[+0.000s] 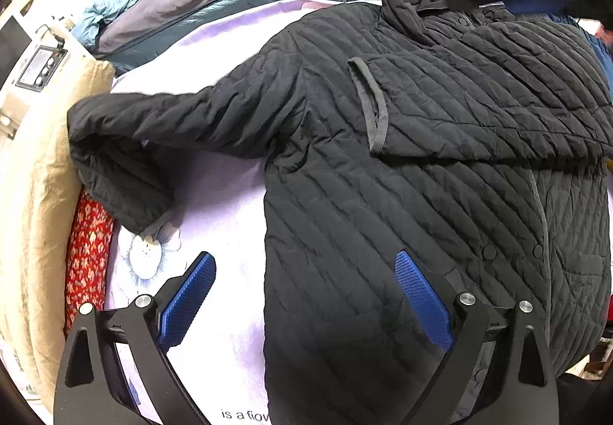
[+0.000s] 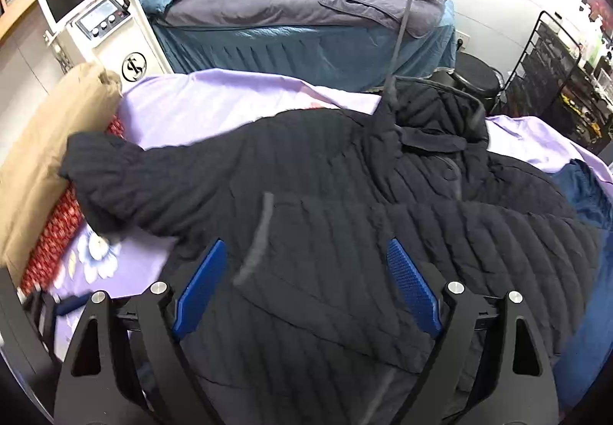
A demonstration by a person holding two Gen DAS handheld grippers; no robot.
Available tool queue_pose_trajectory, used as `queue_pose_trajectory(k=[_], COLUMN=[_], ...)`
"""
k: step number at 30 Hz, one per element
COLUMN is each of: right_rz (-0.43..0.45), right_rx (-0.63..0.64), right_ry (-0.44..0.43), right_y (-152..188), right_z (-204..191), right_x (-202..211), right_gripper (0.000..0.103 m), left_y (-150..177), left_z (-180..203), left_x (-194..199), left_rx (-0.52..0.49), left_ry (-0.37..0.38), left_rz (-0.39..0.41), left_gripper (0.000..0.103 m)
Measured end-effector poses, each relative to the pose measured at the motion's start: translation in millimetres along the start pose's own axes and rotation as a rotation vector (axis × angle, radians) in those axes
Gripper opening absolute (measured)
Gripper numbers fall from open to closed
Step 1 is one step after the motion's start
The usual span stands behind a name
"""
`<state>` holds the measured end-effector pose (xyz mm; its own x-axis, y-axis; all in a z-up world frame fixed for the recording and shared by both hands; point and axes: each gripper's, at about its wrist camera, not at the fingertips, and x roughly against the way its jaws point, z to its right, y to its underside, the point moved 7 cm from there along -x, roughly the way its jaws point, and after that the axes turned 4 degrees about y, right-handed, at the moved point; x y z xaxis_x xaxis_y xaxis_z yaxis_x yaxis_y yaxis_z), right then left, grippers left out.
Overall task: Fold large clothes
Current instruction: 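Grasp a jacket sleeve with the right gripper and fold it across the front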
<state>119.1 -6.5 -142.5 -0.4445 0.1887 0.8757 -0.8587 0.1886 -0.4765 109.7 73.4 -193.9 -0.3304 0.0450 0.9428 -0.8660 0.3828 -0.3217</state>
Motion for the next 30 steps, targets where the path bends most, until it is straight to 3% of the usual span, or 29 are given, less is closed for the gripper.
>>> queue_pose_trajectory(k=[5, 9, 10, 12, 14, 16, 18, 21, 23, 26, 30], right_rz=[0.0, 0.011, 0.011, 0.028, 0.031, 0.008, -0.004, -0.013, -0.029, -0.009, 0.06], right_rx=[-0.12, -0.348, -0.348, -0.465, -0.57, -0.612, -0.618, -0.579, -0.551, -0.528, -0.459], right_ry=[0.152, 0.283, 0.283, 0.344, 0.336, 0.259, 0.16, 0.06, 0.102, 0.122, 0.209], right_y=[23, 44, 44, 58, 73, 82, 86, 83, 83, 78, 70], right_z=[85, 180, 180, 225, 259, 270, 268, 253, 250, 249, 247], right_x=[3, 15, 15, 26, 30, 22, 13, 1, -3, 3, 28], right_gripper=[0.085, 0.085, 0.085, 0.085, 0.085, 0.085, 0.079, 0.058, 0.037, 0.019, 0.013], left_y=[-16, -23, -23, -21, -17, -14, -11, -10, -11, -12, -10], left_z=[15, 28, 31, 36, 42, 46, 50, 53, 54, 52, 46], left_x=[1, 2, 1, 0, -1, -3, -4, -1, 1, 5, 6], left_rx=[-0.049, -0.067, -0.072, -0.08, -0.092, -0.104, -0.122, -0.132, -0.13, -0.122, -0.099], left_ry=[0.004, 0.023, 0.026, 0.026, 0.029, 0.028, 0.023, 0.015, 0.01, -0.001, -0.009], left_rz=[0.02, 0.027, 0.024, 0.02, 0.009, -0.001, -0.008, -0.007, -0.004, 0.005, -0.001], left_gripper=[0.093, 0.093, 0.093, 0.093, 0.093, 0.093, 0.093, 0.093, 0.093, 0.093, 0.093])
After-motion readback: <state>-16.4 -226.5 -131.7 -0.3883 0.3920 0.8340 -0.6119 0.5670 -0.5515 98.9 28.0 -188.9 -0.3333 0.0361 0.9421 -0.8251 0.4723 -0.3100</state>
